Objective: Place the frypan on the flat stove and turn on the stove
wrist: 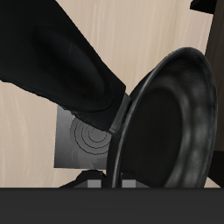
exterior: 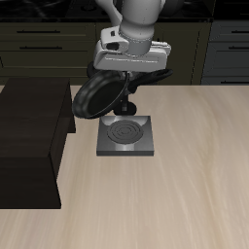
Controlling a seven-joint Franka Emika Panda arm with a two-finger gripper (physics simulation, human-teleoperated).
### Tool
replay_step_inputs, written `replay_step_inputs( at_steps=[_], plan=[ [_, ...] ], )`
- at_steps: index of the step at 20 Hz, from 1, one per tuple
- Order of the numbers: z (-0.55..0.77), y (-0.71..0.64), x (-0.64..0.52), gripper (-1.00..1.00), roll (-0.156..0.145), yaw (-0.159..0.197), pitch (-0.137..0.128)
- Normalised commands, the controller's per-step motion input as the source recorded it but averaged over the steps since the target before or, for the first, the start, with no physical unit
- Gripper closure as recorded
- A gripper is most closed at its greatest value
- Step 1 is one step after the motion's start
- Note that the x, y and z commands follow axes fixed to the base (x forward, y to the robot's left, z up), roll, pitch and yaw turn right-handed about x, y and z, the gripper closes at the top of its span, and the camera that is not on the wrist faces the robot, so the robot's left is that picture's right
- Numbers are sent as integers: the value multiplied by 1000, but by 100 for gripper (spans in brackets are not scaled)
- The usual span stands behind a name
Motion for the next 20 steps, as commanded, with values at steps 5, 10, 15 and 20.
replay_step_inputs(
  at_steps=[5,10,15,20],
  plan=[
    [-46,-106,69,100,-23,-6,2],
    [-47,35,84,100,-7,-9,0],
    [-196,-30,127,100,-19,-13,45],
    [-120,59,31,100,15,3,15]
  ],
)
